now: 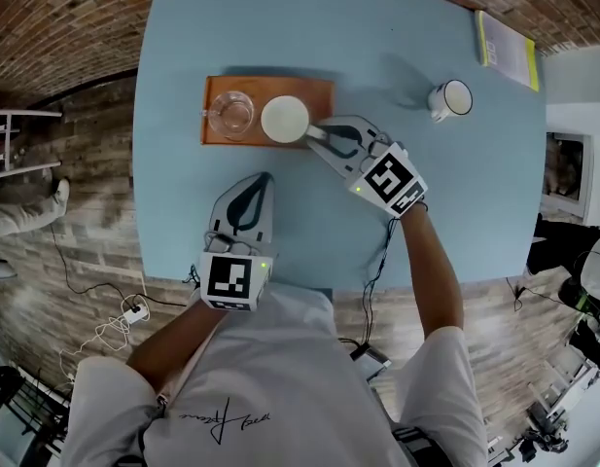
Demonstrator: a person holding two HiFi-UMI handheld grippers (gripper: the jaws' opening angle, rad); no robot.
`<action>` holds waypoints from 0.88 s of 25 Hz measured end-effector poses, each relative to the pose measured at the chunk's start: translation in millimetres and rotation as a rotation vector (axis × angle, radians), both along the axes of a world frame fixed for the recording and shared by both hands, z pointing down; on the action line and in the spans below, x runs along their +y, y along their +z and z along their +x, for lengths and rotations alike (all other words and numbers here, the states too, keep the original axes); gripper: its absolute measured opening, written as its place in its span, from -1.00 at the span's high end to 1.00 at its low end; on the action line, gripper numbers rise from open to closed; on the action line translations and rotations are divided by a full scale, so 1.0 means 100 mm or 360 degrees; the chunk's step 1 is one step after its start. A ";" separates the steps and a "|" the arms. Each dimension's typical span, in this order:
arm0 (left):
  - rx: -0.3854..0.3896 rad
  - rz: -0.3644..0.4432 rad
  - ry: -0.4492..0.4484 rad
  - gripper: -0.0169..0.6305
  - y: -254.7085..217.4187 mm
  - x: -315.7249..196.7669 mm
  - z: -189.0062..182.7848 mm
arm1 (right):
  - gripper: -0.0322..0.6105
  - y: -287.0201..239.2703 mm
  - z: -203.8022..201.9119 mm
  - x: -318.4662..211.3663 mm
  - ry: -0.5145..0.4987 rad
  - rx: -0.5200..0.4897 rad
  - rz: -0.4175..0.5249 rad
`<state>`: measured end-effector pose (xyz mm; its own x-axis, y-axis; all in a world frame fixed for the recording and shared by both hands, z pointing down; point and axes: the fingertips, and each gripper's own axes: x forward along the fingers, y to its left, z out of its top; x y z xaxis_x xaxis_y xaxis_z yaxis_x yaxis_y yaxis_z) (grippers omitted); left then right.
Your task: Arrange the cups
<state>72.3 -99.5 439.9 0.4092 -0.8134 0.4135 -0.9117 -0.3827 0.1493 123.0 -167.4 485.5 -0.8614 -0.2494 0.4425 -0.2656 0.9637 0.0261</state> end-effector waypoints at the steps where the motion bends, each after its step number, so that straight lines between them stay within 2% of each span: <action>1: 0.0000 -0.0001 -0.0005 0.93 0.00 0.00 -0.01 | 0.70 0.00 0.00 0.00 0.0010 -0.0002 0.0000; 14: 0.0022 -0.0012 0.0005 0.93 0.02 0.02 0.00 | 0.70 -0.03 0.10 0.02 0.0226 -0.0079 -0.0057; 22: 0.0051 -0.0003 0.0017 0.93 0.02 0.03 0.00 | 0.70 -0.06 0.17 0.02 0.0385 -0.0104 -0.0039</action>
